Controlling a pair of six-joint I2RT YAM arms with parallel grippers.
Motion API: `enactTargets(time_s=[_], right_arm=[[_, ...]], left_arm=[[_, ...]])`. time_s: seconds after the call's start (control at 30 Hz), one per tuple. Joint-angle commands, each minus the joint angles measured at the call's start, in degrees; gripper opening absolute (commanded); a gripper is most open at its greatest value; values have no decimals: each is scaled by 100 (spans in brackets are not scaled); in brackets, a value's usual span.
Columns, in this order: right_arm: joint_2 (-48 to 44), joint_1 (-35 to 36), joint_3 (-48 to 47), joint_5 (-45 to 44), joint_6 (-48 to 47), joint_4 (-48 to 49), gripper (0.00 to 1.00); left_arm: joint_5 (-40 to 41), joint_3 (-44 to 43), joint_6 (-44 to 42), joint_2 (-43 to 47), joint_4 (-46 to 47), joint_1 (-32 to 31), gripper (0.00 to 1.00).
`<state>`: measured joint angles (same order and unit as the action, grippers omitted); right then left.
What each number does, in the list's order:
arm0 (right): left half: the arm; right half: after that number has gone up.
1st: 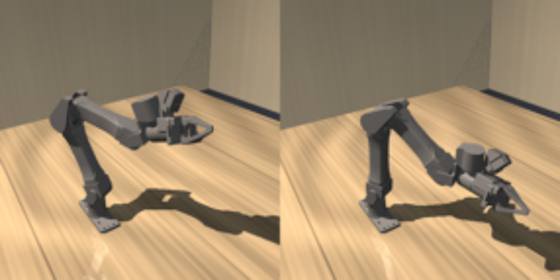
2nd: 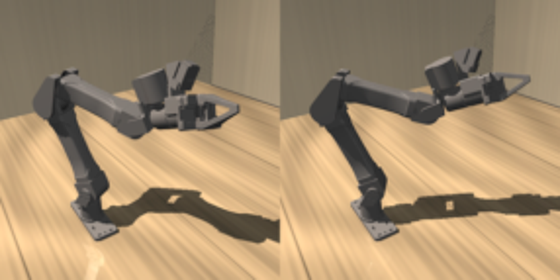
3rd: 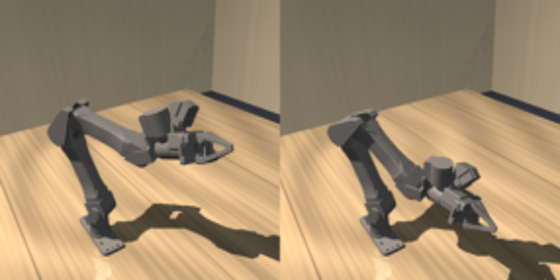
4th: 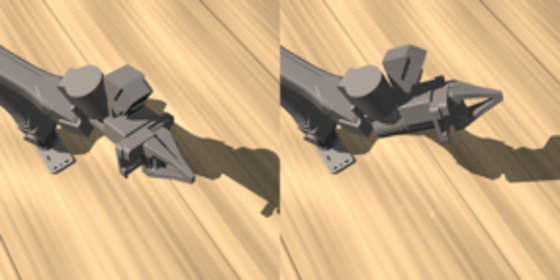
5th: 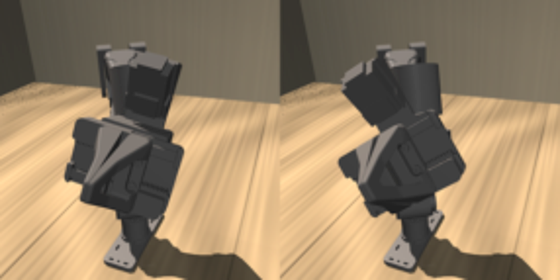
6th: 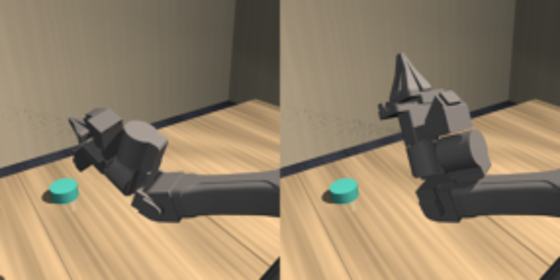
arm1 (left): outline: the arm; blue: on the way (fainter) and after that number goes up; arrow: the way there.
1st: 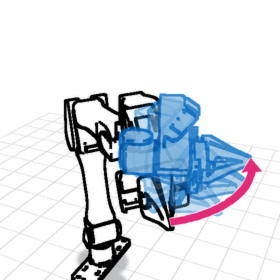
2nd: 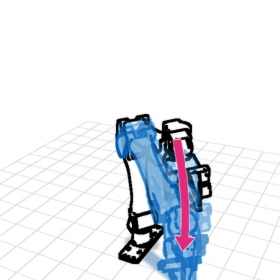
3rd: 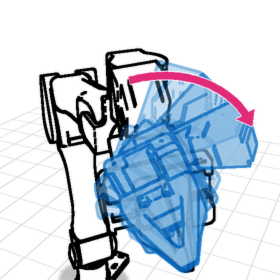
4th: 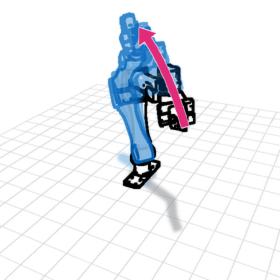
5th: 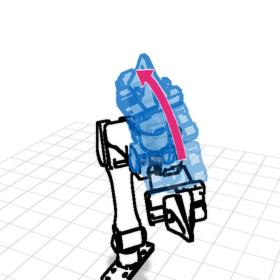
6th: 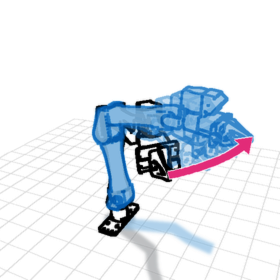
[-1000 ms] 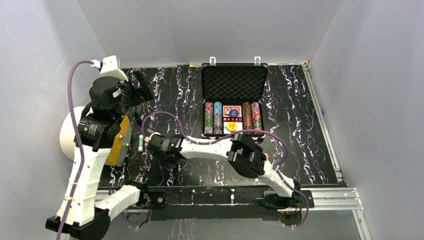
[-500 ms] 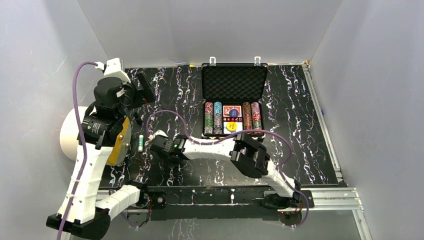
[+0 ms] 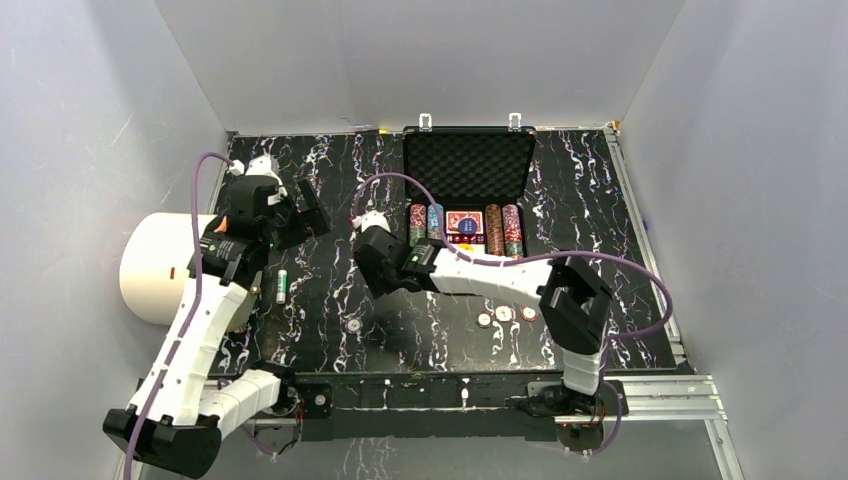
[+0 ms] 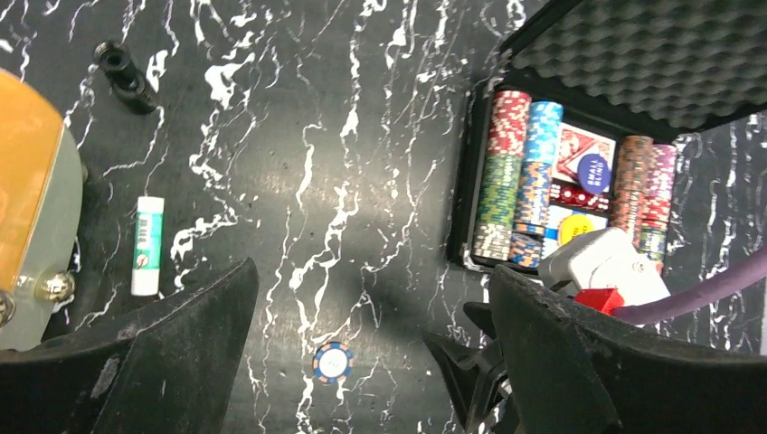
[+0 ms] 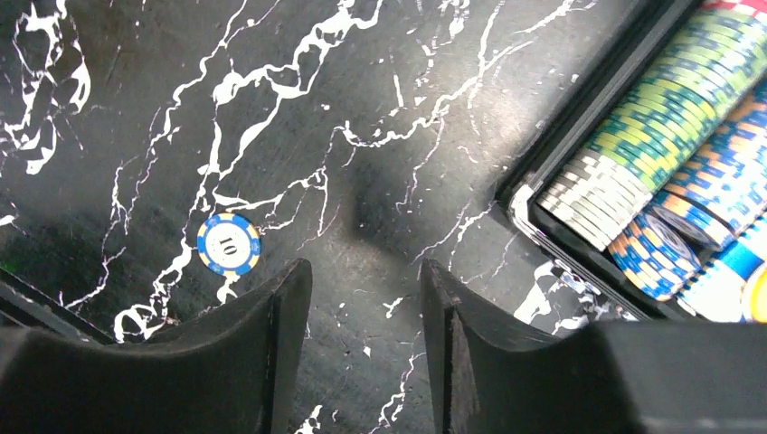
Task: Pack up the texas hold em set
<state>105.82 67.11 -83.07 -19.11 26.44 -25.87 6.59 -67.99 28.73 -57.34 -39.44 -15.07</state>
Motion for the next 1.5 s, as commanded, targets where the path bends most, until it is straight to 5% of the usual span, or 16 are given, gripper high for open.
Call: enactTargets(time_s=[0.0,0.23,0.6,0.9,1.13,1.47], right_arm=[[357,126,-417,387,-296,-40,58],[1135,523,-1283,765,-533,-260,74],[2133,697,-2208,1067,-670,-798,77],[2425,715,-2335,905,-706,-1081,71],[2519,716,-2361,763,-616,-1293,55],[1579,633,-1491,-105,-76,-603,52]], left_arm=[[402,-38,258,155,-172,43,98],[1437,-840,51,305,-52,38,98],[1286,-846,-151,285,72,35,98],[1253,-765,-175,284,63,43,98],[1238,-738,-175,282,69,36,98],[839,-211,184,377,-86,37,98]])
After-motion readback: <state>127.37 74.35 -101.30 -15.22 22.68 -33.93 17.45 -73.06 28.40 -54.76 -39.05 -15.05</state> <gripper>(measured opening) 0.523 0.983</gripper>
